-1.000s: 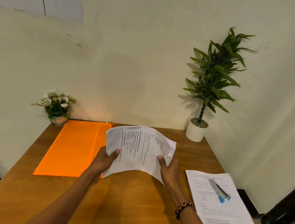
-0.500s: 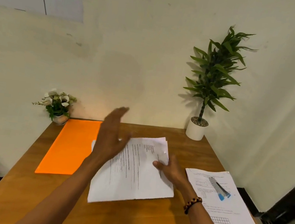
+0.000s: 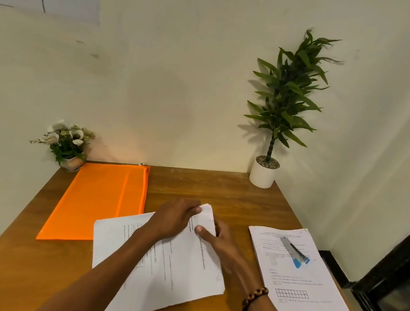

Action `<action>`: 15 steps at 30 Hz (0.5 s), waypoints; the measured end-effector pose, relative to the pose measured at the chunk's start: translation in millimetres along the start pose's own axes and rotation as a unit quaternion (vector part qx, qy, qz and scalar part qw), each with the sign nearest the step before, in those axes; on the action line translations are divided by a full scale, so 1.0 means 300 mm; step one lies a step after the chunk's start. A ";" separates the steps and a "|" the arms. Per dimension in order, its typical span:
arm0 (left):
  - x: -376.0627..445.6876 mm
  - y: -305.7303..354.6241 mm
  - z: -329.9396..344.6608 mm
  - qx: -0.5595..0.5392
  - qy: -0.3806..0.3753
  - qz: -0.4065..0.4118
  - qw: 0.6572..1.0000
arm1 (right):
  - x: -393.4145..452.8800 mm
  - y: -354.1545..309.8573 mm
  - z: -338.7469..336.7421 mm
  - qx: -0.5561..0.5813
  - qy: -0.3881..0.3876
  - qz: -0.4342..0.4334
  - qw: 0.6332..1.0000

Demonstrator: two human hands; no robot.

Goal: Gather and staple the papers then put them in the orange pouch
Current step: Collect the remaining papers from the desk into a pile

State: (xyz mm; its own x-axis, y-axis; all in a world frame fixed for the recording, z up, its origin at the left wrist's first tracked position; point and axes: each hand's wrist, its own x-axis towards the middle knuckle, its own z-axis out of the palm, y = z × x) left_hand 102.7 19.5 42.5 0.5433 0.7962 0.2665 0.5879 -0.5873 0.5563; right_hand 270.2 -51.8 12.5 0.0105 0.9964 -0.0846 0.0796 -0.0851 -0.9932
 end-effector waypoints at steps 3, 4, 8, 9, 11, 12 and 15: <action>0.013 -0.005 0.008 0.003 -0.010 -0.013 1.000 | -0.001 -0.002 0.007 -0.027 0.070 -0.052 0.996; 0.019 -0.004 0.008 0.009 -0.014 -0.015 1.000 | 0.001 0.003 0.012 -0.043 0.075 -0.064 0.994; 0.030 -0.004 0.020 0.024 -0.043 -0.008 0.999 | 0.004 0.014 0.042 -0.101 0.059 -0.091 0.989; 0.028 -0.010 0.029 0.026 -0.056 -0.008 0.998 | 0.000 0.013 0.046 -0.112 0.059 -0.093 0.988; 0.019 -0.024 0.050 0.029 -0.077 -0.006 0.997 | -0.006 0.024 0.049 -0.118 0.054 -0.095 0.987; 0.013 -0.029 0.059 0.033 -0.080 -0.004 0.996 | -0.009 0.031 0.049 -0.124 0.053 -0.095 0.986; 0.000 -0.024 0.079 0.043 -0.064 0.000 0.997 | -0.018 0.050 0.055 -0.128 0.064 -0.096 0.985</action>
State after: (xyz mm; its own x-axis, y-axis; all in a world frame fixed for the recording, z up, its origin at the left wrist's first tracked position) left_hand 112.7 20.1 19.7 0.6113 0.7749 0.1609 0.6349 -0.6016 0.4847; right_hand 255.0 -58.3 -3.2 0.0947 0.9869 0.1303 0.3403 0.0909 -0.9359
